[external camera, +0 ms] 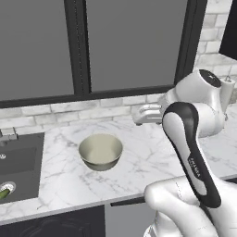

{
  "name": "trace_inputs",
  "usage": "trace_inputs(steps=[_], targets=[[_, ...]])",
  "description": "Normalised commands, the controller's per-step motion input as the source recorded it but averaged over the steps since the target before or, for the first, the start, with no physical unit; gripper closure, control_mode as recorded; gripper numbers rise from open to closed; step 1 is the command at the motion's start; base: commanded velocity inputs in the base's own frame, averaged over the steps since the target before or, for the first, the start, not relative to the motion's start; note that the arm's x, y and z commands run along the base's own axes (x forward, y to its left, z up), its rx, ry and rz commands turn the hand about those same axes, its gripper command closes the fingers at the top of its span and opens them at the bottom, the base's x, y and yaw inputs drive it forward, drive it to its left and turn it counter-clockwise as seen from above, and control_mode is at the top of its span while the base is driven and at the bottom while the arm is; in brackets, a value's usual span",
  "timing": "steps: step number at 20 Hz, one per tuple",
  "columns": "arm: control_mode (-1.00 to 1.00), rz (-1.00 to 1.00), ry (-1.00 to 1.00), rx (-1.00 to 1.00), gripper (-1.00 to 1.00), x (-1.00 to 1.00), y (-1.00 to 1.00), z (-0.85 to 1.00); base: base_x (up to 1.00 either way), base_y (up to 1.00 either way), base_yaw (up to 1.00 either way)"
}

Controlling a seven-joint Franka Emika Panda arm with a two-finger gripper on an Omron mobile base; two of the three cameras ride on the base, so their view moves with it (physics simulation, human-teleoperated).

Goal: Clear the mugs and bowl far away from the sink.

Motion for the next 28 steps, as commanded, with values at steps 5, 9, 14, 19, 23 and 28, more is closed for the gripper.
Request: trace_inputs(steps=[5, 9, 14, 19, 23, 28], targets=[[-1.0, -0.08, 0.53, 0.04, -1.0, 0.34, 0.0, -0.1, 0.0, 0.0, 0.0], [-1.0, -0.02, 0.57, 0.0, -1.0, 0.34, 0.0, -0.26, 0.0, 0.0, 0.0], [-1.0, 0.0, 0.08, -0.01, -1.0, 0.14, 0.0, -0.44, 0.0, 0.0, 0.0], [-1.0, 0.04, -0.04, 0.0, -1.0, 0.01, 0.0, -0.43, 0.0, 0.0, 0.0], [-1.0, 0.06, -0.03, 0.0, -1.0, 0.0, 0.0, -0.31, 0.0, 0.0, 0.0], [-1.0, 0.03, 0.0, 0.0, -1.0, 0.0, 0.0, -0.27, 0.0, 0.0, 0.0]])
